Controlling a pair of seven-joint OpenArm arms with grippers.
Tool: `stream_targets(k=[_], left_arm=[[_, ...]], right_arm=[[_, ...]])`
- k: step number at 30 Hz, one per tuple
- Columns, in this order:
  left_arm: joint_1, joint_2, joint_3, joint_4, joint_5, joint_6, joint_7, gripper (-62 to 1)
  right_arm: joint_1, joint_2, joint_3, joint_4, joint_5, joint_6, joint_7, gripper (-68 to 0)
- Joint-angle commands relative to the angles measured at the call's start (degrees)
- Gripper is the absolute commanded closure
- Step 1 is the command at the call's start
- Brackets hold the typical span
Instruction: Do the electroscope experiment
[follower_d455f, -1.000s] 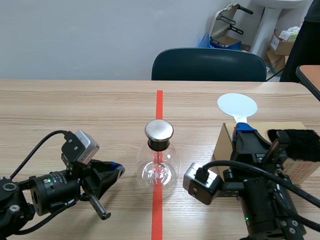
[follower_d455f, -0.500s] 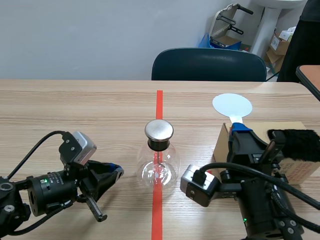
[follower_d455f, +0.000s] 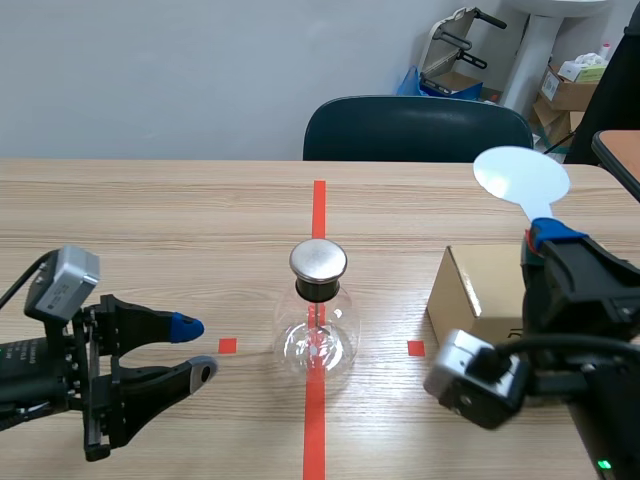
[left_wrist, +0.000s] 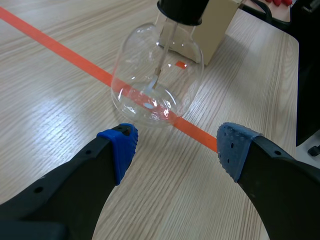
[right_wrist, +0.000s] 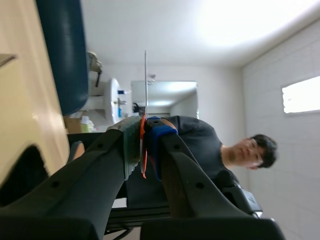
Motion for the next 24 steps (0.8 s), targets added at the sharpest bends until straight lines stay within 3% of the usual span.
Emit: stream_targets(k=[1,6,14,18,24], left_arm=[[0.85,-1.62,-0.20,2.64,-1.40,-0.13,-1.55,-36.7],[3.85,-6.38,-0.20,6.82,-2.29,-0.13,-4.37,-41.6],[9.51,-13.27,-0.20,11.52,-2.38,-0.13,-10.10,-41.8],[12.50,-16.59,-0.20,14.34,-2.38,-0.13,-11.23,-41.8],[17.29,-22.08,-0.20,16.48,-2.36,-0.13,-19.08,-41.8]], right_arm=[[-2.19,0.20,2.29,0.90,2.36,-3.28,1.66,-1.7],[-7.39,0.17,9.57,2.08,10.12,-3.28,9.94,-1.8],[-8.83,-0.81,20.09,1.55,23.45,-3.28,23.54,-1.8],[-8.07,-3.10,23.54,-1.03,25.55,-3.28,29.97,-1.8],[-3.91,-3.67,24.06,-6.62,26.49,-3.28,31.89,-1.8]])
